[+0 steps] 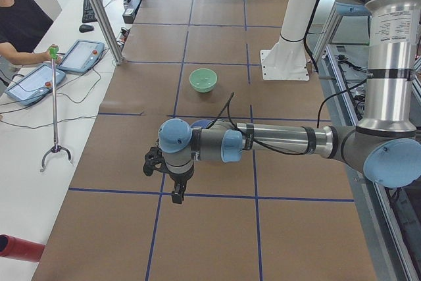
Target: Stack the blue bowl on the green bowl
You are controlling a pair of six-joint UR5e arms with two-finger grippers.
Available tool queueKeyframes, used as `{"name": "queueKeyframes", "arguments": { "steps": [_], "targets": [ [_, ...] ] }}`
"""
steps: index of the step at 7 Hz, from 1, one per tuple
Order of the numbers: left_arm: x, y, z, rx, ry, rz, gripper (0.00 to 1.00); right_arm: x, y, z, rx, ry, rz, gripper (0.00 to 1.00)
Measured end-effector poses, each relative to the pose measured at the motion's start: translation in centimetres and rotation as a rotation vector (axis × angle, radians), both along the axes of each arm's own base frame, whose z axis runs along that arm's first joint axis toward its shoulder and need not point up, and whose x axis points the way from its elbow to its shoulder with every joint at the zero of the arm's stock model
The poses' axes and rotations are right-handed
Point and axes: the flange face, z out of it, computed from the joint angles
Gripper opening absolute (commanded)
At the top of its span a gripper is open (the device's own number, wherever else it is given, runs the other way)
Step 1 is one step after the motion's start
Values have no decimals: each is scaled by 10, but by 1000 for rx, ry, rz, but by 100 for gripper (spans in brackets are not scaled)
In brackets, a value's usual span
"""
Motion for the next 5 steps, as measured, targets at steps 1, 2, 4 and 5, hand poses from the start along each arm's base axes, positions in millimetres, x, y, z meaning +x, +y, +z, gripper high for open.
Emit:
{"name": "queueKeyframes", "arguments": {
  "steps": [1, 2, 4, 5],
  "targets": [
    [1, 0, 4, -2, 0, 3, 100, 0, 0, 0, 0, 0, 0, 100],
    [2, -1, 11, -3, 3, 7, 100, 0, 0, 0, 0, 0, 0, 100],
    [8, -4, 11, 1, 45, 13, 100, 0, 0, 0, 1, 0, 0, 100],
    [23, -9, -5, 21, 59, 31, 100, 0, 0, 0, 0, 0, 0, 100]
  ]
}}
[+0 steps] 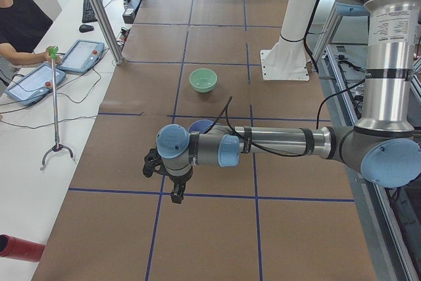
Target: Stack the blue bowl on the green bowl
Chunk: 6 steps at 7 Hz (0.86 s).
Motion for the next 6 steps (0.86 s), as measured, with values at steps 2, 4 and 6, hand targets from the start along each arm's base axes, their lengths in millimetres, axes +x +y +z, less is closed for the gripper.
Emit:
{"name": "queueKeyframes", "arguments": {
  "steps": [2, 4, 6],
  "targets": [
    [69, -6, -58, -6, 10, 22, 100, 0, 0, 0, 1, 0, 0, 100],
    [136, 3, -92, -28, -7, -17, 100, 0, 0, 0, 0, 0, 0, 100],
    [180, 17, -74, -25, -2, -64, 100, 0, 0, 0, 1, 0, 0, 100]
  ]
}}
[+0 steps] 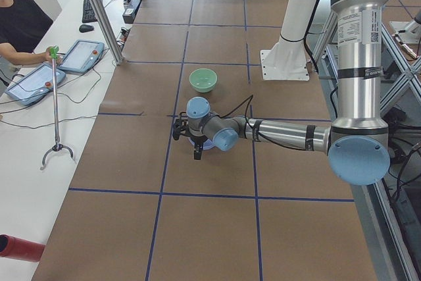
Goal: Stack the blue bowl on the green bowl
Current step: 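Reach the left gripper down to the rim of the blue bowl, then close the left gripper on the blue bowl rim and lift it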
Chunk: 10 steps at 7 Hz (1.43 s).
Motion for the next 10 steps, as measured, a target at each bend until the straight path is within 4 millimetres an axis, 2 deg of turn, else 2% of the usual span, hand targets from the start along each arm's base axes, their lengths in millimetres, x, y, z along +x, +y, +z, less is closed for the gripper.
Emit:
{"name": "queueKeyframes", "arguments": {
  "steps": [1, 2, 3, 6, 8, 10],
  "targets": [
    [9, 3, 0, 4, -4, 2, 29, 0, 0, 0, 0, 0, 0, 100],
    [13, 4, -1, 14, 0, 5, 4, 0, 0, 0, 0, 0, 0, 100],
    [15, 5, -2, 22, 3, 8, 0, 0, 0, 0, 0, 0, 0, 100],
    [9, 6, -11, 75, 14, 37, 0, 0, 0, 0, 0, 0, 0, 100],
    [-23, 13, -40, 119, 48, 68, 0, 0, 0, 0, -1, 0, 0, 100],
    [-80, 5, -80, 134, 22, 66, 0, 0, 0, 0, -1, 0, 0, 100]
  ]
}}
